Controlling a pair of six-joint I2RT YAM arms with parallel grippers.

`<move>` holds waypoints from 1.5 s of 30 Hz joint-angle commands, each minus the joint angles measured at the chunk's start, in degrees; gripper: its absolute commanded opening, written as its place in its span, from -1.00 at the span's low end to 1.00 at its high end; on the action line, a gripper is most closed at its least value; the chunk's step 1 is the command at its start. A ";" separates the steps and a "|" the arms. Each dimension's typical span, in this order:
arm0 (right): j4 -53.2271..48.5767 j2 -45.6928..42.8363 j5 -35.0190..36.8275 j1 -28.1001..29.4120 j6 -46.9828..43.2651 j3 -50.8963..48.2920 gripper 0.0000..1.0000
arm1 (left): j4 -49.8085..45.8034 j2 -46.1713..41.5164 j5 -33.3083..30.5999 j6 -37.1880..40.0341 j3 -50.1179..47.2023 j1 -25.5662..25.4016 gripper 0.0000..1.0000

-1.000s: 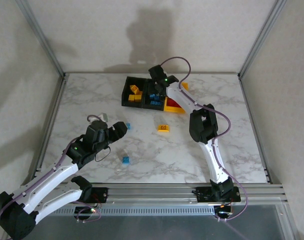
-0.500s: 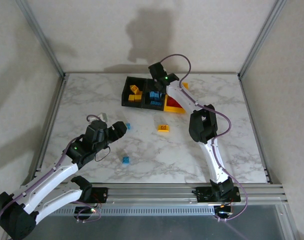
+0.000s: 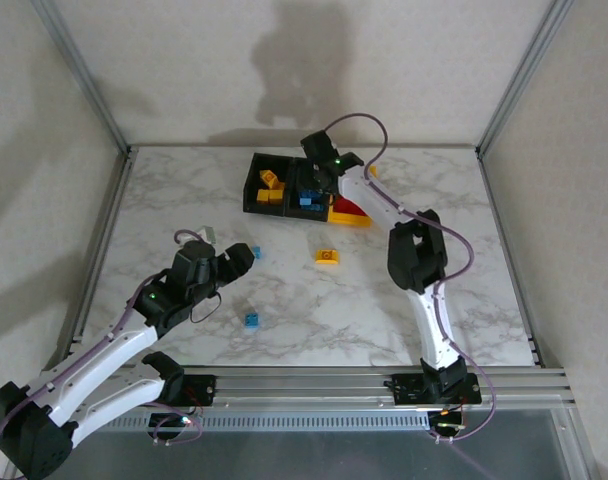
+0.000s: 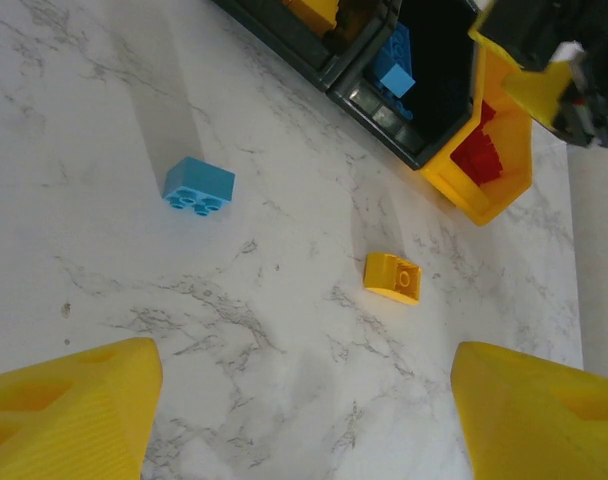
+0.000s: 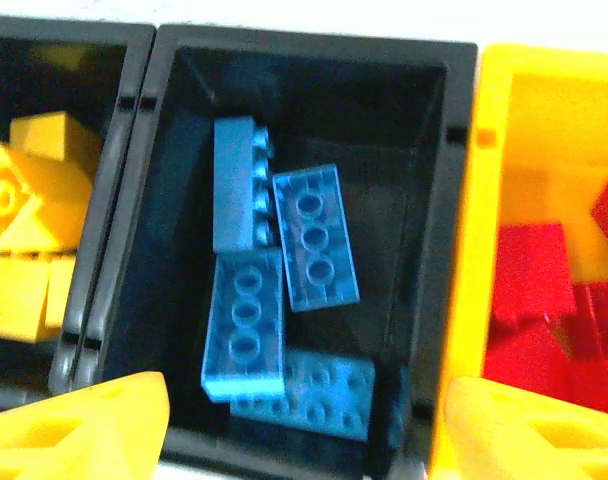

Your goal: Sort the legos into containers by color

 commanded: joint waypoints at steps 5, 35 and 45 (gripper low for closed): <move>8.66 -22.17 -0.85 2.28 0.94 -23.37 0.49 | 2.43 1.89 2.85 -0.18 -1.82 0.34 0.52; 16.96 -19.70 -5.89 5.47 8.01 -46.41 0.63 | 4.03 4.95 3.00 0.14 -1.09 -0.66 0.51; 17.48 -16.84 -6.71 5.96 8.54 -46.12 0.53 | 3.65 4.61 2.32 0.19 -1.38 -0.63 0.52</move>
